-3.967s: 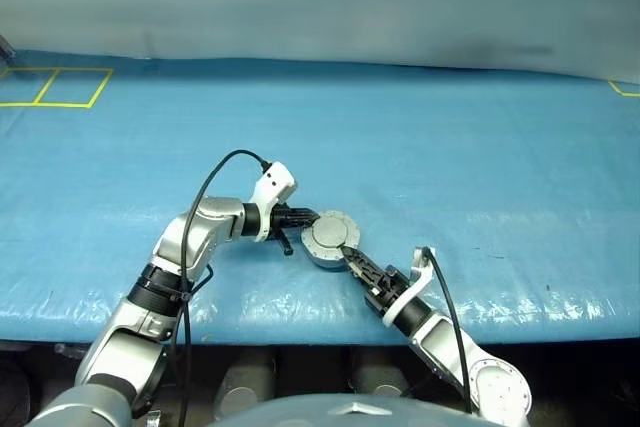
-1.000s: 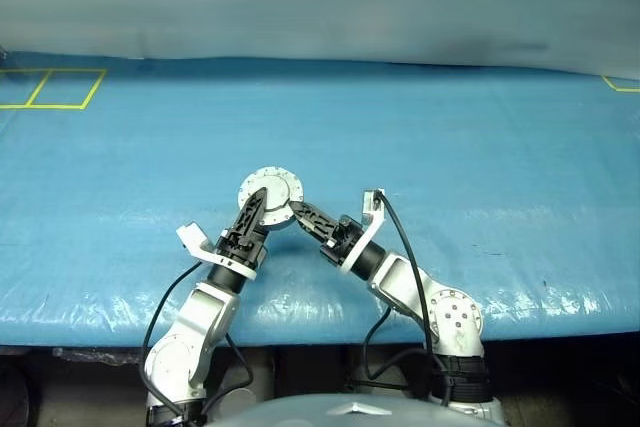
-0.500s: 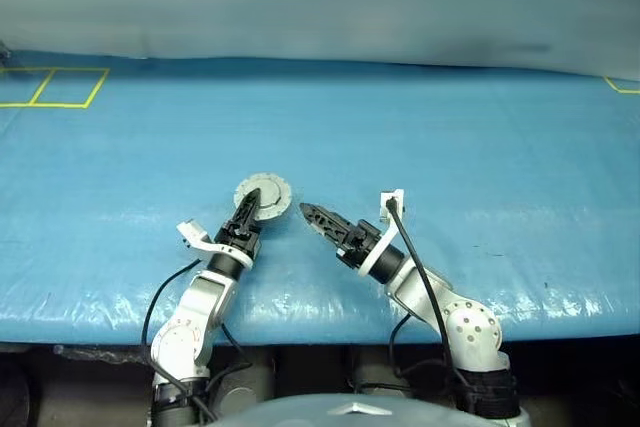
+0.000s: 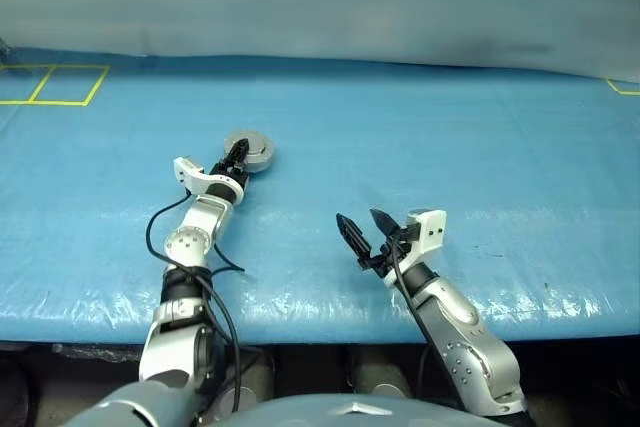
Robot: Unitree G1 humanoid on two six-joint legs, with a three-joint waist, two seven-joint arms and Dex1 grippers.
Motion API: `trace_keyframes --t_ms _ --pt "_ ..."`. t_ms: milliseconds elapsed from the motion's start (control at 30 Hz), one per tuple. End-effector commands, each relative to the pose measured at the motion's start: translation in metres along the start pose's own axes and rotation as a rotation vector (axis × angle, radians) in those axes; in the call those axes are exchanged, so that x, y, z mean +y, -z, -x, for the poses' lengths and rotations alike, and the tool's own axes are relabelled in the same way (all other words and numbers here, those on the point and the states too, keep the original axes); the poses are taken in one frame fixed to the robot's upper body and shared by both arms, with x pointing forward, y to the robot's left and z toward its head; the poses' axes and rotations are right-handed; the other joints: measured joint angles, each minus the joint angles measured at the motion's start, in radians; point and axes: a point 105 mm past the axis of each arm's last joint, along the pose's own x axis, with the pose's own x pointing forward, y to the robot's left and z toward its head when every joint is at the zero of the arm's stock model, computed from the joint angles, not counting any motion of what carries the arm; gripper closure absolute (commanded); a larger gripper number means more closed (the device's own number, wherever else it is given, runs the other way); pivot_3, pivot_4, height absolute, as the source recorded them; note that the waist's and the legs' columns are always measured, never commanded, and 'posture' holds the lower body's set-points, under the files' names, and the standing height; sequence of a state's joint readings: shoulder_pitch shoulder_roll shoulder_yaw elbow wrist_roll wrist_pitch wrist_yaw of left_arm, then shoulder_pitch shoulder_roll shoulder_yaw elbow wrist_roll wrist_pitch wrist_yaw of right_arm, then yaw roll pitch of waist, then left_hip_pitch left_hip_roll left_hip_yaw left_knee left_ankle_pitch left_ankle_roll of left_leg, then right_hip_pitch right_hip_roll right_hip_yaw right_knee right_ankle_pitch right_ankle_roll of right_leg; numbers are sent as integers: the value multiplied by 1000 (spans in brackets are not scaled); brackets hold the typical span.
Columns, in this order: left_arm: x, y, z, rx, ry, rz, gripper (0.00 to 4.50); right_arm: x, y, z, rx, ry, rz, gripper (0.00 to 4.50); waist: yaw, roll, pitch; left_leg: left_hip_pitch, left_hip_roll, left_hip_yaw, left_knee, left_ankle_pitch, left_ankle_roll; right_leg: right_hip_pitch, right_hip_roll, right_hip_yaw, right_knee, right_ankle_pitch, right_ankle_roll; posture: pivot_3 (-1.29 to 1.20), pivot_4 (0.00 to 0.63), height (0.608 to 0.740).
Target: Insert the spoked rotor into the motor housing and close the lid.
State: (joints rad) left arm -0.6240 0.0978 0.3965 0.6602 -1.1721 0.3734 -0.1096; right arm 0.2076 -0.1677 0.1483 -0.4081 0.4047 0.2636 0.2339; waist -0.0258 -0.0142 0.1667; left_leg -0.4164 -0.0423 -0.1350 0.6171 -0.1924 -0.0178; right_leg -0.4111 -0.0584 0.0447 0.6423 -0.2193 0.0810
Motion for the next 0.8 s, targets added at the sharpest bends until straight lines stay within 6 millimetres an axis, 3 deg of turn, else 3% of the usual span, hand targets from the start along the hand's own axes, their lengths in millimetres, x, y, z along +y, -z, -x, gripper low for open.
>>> trace_keyframes --t_ms 33,233,533,733,800 --pt "-37 -23 -21 -54 115 -80 2086 1 -1 3 -43 -2 191 0 0 -3 2 0 -1 0 0 0 0 0 0 0 0 0 1 0 150 740" --pt "-36 -26 -34 -38 68 -146 2086 -3 10 7 -41 37 248 0 -1 -5 4 0 -1 -1 -2 0 0 -1 -1 0 -1 1 1 0 150 740" --pt "-17 -27 -33 -25 -25 -219 2086 0 13 5 -42 31 253 0 -12 -6 4 2 0 -1 -2 1 -1 1 -1 0 1 1 1 0 150 740" --pt "3 -34 -24 -23 -93 -240 71 3 14 1 -37 4 243 0 -13 -6 4 4 0 -1 -2 1 -2 2 0 0 2 1 1 0 150 740" --pt "11 -37 -20 -31 -124 -240 26 5 16 -1 -26 -17 246 0 -17 -5 3 5 0 0 -2 1 -2 3 -1 1 2 1 1 0 150 740"
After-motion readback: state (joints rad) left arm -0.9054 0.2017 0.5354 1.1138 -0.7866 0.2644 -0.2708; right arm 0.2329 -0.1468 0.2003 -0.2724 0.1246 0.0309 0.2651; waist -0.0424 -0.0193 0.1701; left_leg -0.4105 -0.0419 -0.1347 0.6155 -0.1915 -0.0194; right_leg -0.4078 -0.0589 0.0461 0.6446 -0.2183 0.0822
